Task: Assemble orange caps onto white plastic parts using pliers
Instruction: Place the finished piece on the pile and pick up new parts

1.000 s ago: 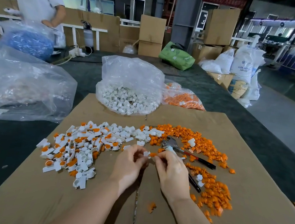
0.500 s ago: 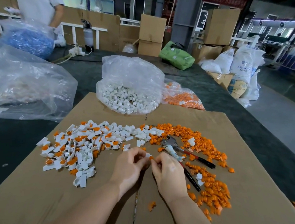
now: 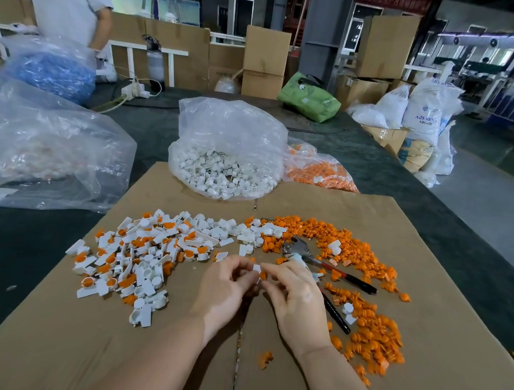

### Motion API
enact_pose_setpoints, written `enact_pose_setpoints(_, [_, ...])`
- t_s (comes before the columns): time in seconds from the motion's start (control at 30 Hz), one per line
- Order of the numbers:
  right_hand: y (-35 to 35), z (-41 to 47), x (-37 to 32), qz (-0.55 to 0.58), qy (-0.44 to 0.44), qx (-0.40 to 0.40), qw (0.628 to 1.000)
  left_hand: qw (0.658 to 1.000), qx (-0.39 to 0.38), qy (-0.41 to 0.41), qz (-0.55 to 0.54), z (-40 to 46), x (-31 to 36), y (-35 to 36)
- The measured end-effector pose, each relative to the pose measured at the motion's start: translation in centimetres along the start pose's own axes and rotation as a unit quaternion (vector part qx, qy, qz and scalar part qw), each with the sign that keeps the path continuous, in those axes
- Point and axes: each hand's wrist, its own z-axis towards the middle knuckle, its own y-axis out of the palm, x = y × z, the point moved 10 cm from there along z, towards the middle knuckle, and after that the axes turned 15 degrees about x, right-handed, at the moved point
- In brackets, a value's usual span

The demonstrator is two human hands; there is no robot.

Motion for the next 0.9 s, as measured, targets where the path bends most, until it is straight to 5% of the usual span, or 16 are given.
enact_pose_setpoints(0.9, [-0.2, -0.1, 0.5, -0.014, -0.004, 0.030, 0.999, 0.993, -0.019, -0.079, -0.084, 0.2, -1.2, 0.4])
